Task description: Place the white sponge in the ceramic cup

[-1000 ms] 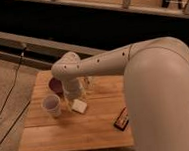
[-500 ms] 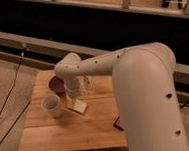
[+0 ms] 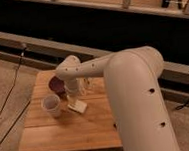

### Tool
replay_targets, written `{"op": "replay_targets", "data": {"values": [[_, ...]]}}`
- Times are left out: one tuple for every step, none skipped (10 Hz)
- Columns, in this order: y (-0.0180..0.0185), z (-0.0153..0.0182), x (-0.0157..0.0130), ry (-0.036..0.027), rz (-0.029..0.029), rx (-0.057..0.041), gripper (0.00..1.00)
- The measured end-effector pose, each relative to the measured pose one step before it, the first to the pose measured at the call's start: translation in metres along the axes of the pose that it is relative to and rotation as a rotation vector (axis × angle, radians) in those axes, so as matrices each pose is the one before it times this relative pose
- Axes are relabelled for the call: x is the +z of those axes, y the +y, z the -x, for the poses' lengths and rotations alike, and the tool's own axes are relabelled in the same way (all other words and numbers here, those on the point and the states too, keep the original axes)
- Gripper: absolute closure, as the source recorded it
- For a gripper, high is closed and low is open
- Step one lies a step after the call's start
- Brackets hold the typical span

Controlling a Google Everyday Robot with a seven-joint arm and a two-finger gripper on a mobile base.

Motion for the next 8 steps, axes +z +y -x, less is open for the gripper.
{"op": "replay_targets", "data": {"values": [[-0.00084, 0.00420, 0.00290, -0.00538, 0.00229, -0.00927, 0.35], [-0.00112, 0.00283, 0.00273, -0.00328, 0.00303, -0.00641, 0.35], [0.00011, 0.00230, 0.00253, -0.00144, 0.00385, -0.00668, 0.35], [0.00052, 0.00231, 0.00258, -0.00146, 0.00395, -0.00603, 0.35], [0.00064, 0.00227, 0.00283, -0.00098, 0.00426, -0.00608, 0.35], [0.00209, 0.00209, 0.00409, 0.00281, 0.00605, -0.00810, 0.35], [0.00200, 0.00175, 0.00295, 0.00208, 0.00422, -0.00676, 0.35], [0.00473, 0.00371, 0.00459, 0.00498, 0.00499, -0.01497, 0.35]]}}
